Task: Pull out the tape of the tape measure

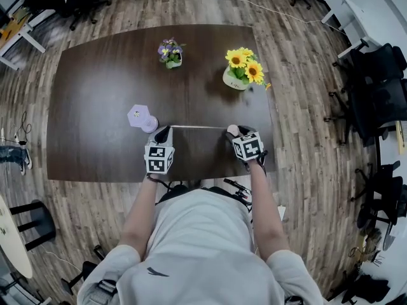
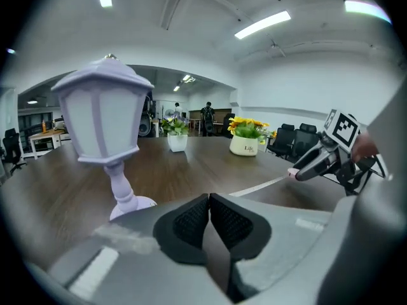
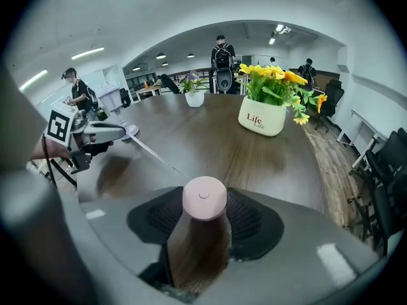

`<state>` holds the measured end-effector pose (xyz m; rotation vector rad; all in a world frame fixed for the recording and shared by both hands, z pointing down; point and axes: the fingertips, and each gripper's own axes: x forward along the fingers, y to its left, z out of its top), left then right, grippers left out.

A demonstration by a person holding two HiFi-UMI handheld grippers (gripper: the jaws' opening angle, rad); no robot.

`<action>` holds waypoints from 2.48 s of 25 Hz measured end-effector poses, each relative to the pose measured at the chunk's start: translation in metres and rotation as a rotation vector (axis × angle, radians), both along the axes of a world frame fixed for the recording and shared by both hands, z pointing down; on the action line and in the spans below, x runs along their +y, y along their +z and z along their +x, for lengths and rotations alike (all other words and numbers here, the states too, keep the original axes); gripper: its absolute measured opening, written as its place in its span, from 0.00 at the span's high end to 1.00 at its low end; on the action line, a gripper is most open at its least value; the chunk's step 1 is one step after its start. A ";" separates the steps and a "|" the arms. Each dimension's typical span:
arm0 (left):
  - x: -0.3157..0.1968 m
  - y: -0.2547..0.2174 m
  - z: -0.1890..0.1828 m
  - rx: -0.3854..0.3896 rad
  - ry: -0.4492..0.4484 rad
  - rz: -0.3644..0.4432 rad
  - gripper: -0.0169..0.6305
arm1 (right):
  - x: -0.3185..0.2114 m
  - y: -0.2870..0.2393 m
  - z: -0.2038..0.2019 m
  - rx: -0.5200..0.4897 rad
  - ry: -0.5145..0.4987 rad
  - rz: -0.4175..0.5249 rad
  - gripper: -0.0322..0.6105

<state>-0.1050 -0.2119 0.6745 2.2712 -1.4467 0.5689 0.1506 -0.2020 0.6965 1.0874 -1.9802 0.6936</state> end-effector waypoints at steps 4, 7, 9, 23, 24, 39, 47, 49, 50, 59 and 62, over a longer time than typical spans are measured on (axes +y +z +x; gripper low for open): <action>0.007 0.019 0.001 -0.035 -0.010 -0.051 0.94 | 0.003 0.012 0.002 0.038 0.011 -0.006 0.62; 0.010 0.027 -0.003 -0.051 -0.028 -0.071 0.92 | 0.006 0.022 0.003 0.052 0.013 -0.015 0.61; 0.010 0.028 -0.007 -0.057 -0.048 -0.073 0.92 | 0.007 0.023 0.004 0.045 0.022 -0.013 0.61; 0.023 -0.022 -0.016 -0.008 -0.016 0.050 0.89 | 0.017 -0.005 0.014 0.017 0.104 0.078 0.56; 0.024 -0.030 -0.016 0.001 -0.012 0.069 0.89 | 0.017 -0.014 0.017 0.007 0.120 0.101 0.56; 0.039 -0.162 0.001 0.182 0.086 0.340 0.96 | 0.038 -0.190 0.017 -0.267 0.141 0.584 0.95; 0.038 -0.196 0.002 0.154 0.116 0.420 0.96 | 0.043 -0.216 0.023 -0.293 0.176 0.640 0.95; 0.038 -0.195 0.001 0.154 0.110 0.417 0.96 | 0.043 -0.215 0.021 -0.295 0.172 0.639 0.95; 0.038 -0.194 0.001 0.156 0.106 0.416 0.96 | 0.043 -0.215 0.021 -0.296 0.169 0.639 0.95; 0.039 -0.197 0.001 0.149 0.095 0.422 0.96 | 0.043 -0.224 0.021 -0.310 0.154 0.650 0.95; 0.038 -0.198 0.005 0.148 0.099 0.423 0.96 | 0.042 -0.226 0.021 -0.315 0.144 0.649 0.95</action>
